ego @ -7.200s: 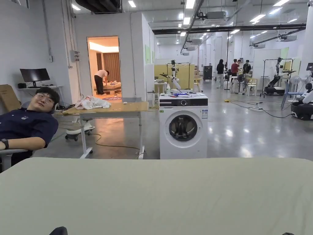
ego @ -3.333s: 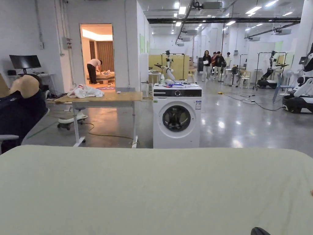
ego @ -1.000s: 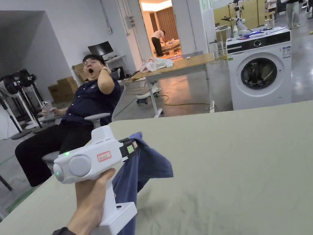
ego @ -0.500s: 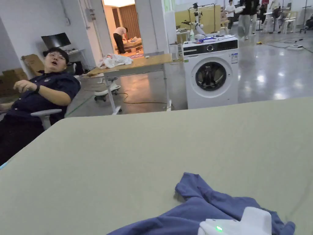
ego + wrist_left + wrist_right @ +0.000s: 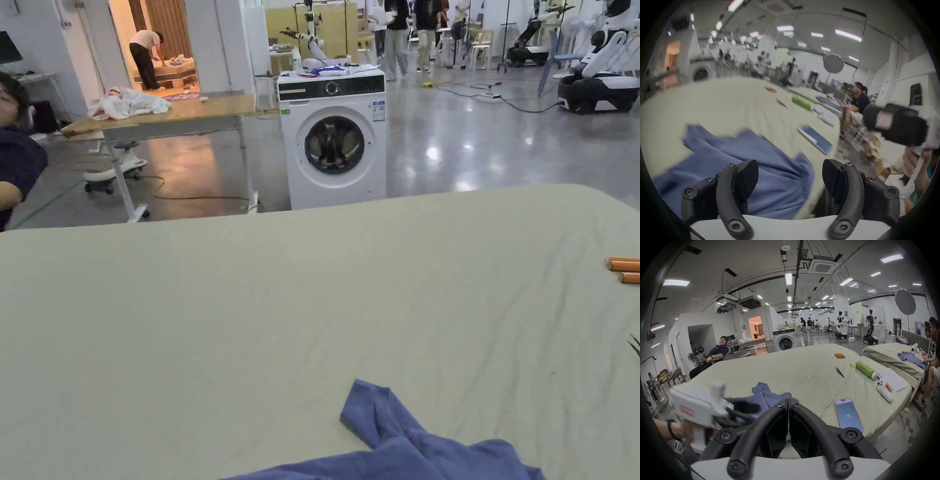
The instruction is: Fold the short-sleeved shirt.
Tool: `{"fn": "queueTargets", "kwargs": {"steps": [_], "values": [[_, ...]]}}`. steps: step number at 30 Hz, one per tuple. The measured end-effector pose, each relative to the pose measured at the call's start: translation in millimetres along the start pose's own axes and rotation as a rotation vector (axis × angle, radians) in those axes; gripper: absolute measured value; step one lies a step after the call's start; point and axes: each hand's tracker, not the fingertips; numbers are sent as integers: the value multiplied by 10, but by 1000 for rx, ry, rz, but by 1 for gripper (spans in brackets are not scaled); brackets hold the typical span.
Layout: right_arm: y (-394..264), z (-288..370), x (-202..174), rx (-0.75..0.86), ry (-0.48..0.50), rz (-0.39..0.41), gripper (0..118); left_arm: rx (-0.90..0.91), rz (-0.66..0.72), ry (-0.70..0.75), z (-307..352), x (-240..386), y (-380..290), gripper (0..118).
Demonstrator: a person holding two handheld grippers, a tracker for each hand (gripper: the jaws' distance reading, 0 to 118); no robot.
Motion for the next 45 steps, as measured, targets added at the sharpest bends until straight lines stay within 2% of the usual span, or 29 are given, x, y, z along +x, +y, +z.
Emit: {"fn": "queueTargets", "kwargs": {"steps": [4,7,9,11,15,17,21,27,32,33,35,36,37,38,42,45], "values": [[157,-158,-137,53,50,52,0,224,-63,233,1265,-163,348,84],[219,-257,-225,87,75,80,0,367,-74,464,2151,-106,370,83],[265,-316,-293,101,86,71,0,435,-107,585,2609,-13,307,77],[275,-367,-336,119,104,61,0,469,-127,677,2972,85,209,62],[287,-380,-439,133,116,71,0,483,-143,849,3376,273,-4,14],[280,-343,-470,147,121,75,0,493,-102,867,3496,276,-134,0],[285,-280,-517,166,132,90,0,495,-7,884,3642,255,-276,0],[342,-260,-621,171,133,117,0,447,1,912,3679,158,-347,0],[306,-279,-636,152,136,115,0,367,58,871,3581,-206,-387,0],[287,-291,-629,147,140,107,0,302,86,843,3497,-395,-375,1],[275,-315,-622,131,143,84,0,251,169,793,3334,-790,-443,26],[258,-319,-614,129,144,80,0,186,214,752,3210,-1031,-471,50],[243,-322,-605,124,144,80,0,152,238,716,3074,-1277,-508,65],[244,-322,-600,117,139,80,0,101,261,705,2932,-1503,-537,73],[196,-317,-513,93,115,59,0,-59,376,715,2403,-2392,-732,74],[159,-314,-417,68,89,32,0,-169,411,753,2067,-2854,-869,74]]}}
